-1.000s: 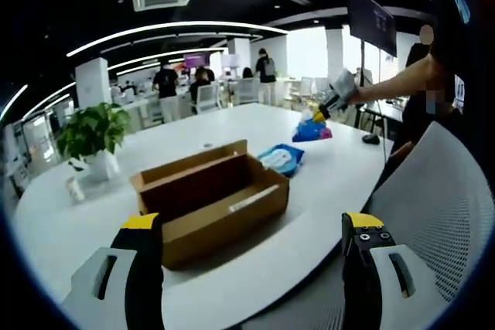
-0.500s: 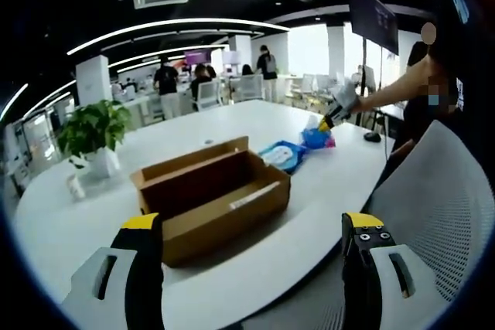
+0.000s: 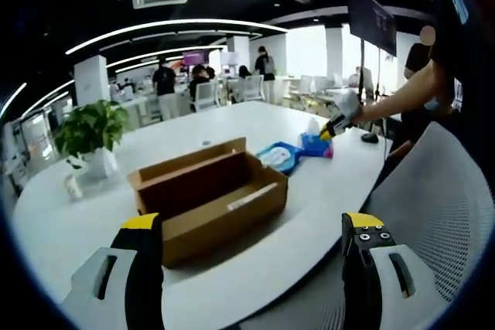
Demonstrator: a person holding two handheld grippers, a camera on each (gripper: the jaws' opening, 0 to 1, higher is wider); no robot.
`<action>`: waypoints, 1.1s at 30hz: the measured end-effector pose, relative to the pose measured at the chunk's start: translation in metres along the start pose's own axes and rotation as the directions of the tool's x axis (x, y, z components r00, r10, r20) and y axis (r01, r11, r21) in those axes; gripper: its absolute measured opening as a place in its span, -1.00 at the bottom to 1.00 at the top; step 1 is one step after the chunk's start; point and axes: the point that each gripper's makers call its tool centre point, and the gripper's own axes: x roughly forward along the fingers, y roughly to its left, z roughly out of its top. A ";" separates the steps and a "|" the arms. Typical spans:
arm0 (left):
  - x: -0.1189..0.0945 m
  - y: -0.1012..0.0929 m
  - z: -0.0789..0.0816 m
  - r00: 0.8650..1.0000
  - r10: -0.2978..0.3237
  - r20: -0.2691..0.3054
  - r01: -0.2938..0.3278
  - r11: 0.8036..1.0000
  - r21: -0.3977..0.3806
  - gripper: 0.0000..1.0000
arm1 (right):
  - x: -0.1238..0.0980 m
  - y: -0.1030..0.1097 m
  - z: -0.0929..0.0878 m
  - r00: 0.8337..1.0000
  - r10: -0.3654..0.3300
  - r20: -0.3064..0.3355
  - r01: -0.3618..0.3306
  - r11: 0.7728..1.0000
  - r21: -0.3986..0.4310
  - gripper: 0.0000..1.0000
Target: Operate the shoe box by opening the lid, removing the specified soft item, and placing it in the target area until the item is outside and the box remains undamaged.
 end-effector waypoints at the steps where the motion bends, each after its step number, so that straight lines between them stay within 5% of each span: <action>1: 0.000 0.000 0.001 1.000 -0.001 0.004 0.001 1.000 -0.003 1.00 | -0.004 0.000 -0.001 1.000 -0.011 -0.001 0.011 1.000 0.013 -0.75; 4: 0.000 0.000 0.001 1.000 -0.006 0.009 0.006 1.000 -0.005 1.00 | -0.014 -0.005 -0.003 0.997 -0.078 0.002 0.077 0.990 0.118 -0.62; 12: -0.001 -0.001 0.003 1.000 -0.014 0.017 0.014 1.000 -0.002 1.00 | -0.022 -0.012 -0.022 0.982 -0.180 -0.062 0.189 0.956 0.225 -0.17; 18: -0.001 0.000 0.003 1.000 -0.013 0.019 0.013 1.000 -0.001 1.00 | -0.011 -0.007 -0.042 0.973 -0.187 -0.137 0.229 0.874 0.429 -0.02; 20: -0.001 0.000 0.003 1.000 -0.013 0.018 0.013 1.000 0.000 0.99 | -0.003 -0.006 -0.046 0.970 -0.187 -0.153 0.239 0.826 0.510 -0.02; 25: 0.000 -0.001 0.003 1.000 -0.019 0.015 0.019 1.000 0.001 0.99 | 0.007 -0.009 -0.051 0.966 -0.191 -0.172 0.256 0.775 0.577 -0.04; 33: 0.001 0.000 0.002 1.000 -0.014 0.010 0.014 1.000 -0.001 0.99 | 0.013 -0.014 -0.056 0.981 -0.126 -0.145 0.184 0.838 0.514 -0.07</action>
